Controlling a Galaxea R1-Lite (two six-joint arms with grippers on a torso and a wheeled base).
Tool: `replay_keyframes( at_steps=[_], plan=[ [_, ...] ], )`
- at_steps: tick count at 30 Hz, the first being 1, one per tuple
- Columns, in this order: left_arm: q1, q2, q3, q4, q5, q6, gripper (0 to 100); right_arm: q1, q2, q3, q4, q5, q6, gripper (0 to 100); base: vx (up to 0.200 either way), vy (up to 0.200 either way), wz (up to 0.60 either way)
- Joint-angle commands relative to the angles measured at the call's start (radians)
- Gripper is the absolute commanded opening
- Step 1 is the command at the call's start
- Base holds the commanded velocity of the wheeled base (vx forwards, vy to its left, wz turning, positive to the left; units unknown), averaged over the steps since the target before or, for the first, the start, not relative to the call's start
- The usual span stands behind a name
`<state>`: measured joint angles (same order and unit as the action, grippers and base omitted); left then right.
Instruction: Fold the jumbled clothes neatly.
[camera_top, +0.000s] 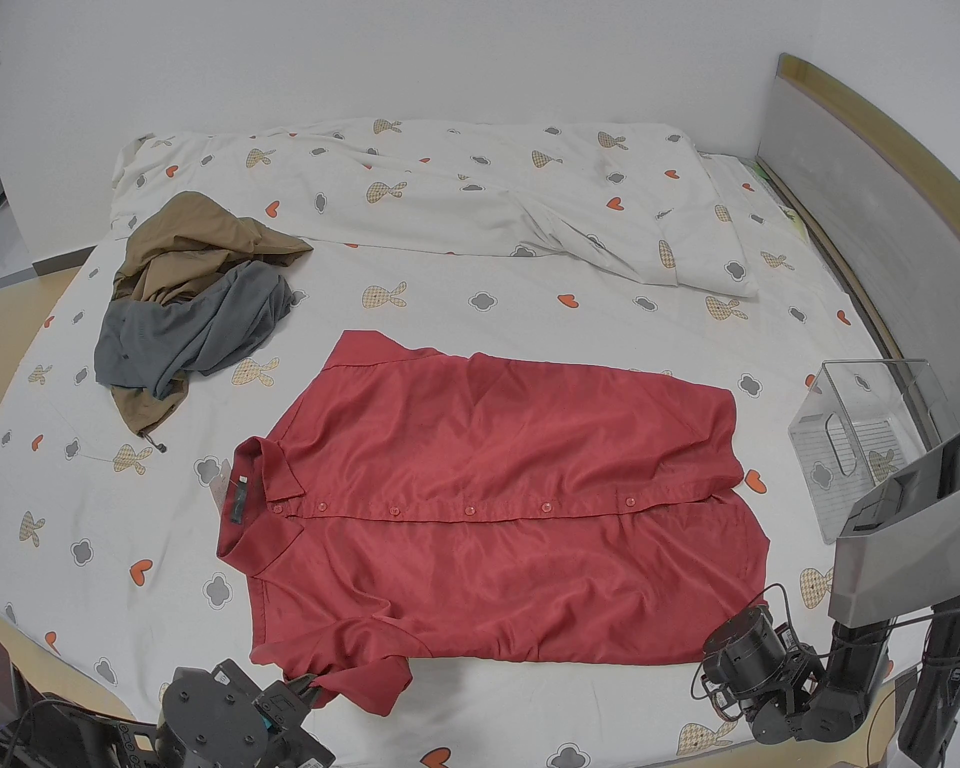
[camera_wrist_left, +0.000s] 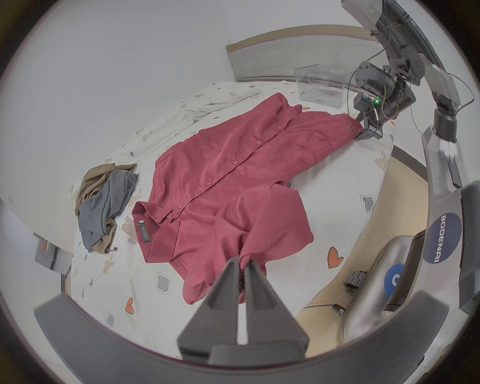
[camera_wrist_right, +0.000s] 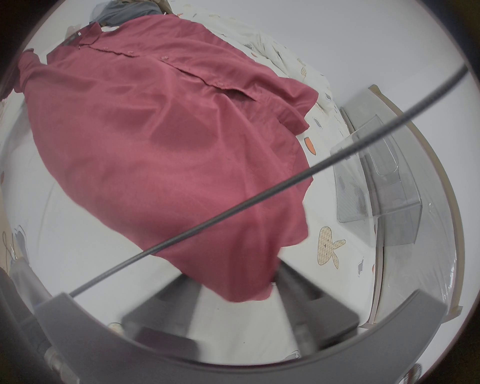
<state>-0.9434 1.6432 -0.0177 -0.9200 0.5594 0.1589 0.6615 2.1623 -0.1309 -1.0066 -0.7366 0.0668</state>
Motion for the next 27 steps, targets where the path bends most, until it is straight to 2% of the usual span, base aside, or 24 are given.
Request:
replay_keyframes(
  at_steps=[1, 14, 19, 20, 22, 23, 24, 26, 27],
  plan=[
    [0.0, 0.0, 0.018, 0.0, 0.001, -0.001, 0, -0.011, 0.031, 0.005, -0.004, 0.0, -0.001, 0, 0.0, 0.0, 0.0],
    [0.029, 0.015, 0.013, -0.005, 0.001, -0.001, 0, -0.043, -0.147, 0.004, -0.004, 0.005, -0.045, 0, 0.0, 0.0, 0.0],
    [0.095, 0.006, -0.015, -0.01, 0.001, 0.014, 0, -0.056, -0.199, -0.024, -0.004, 0.006, -0.081, 0, 0.0, 0.0, 0.0],
    [0.14, 0.006, -0.034, -0.01, 0.001, 0.037, 0, -0.072, -0.213, -0.046, -0.004, 0.013, -0.088, 0, 0.0, 0.0, 0.0],
    [0.176, 0.009, -0.062, -0.01, 0.001, 0.057, 0, -0.083, -0.228, -0.069, -0.004, 0.029, -0.093, 0, 0.0, 0.0, 0.0],
    [0.21, 0.01, -0.087, -0.008, -0.003, 0.074, 0, -0.095, -0.243, -0.089, -0.003, 0.057, -0.096, 0, 0.0, 0.0, 0.0],
    [0.21, 0.01, -0.087, -0.008, -0.003, 0.074, 0, -0.095, -0.243, -0.089, -0.003, 0.057, -0.096, 0, 0.0, 0.0, 0.0],
    [0.275, 0.015, -0.148, 0.0, -0.016, 0.111, 0, -0.126, -0.28, -0.128, 0.003, 0.126, -0.114, 0, 0.0, 0.0, 0.0],
    [0.275, 0.015, -0.148, 0.0, -0.016, 0.111, 0, -0.126, -0.28, -0.128, 0.003, 0.126, -0.114, 0, 0.0, 0.0, 0.0]
  ],
)
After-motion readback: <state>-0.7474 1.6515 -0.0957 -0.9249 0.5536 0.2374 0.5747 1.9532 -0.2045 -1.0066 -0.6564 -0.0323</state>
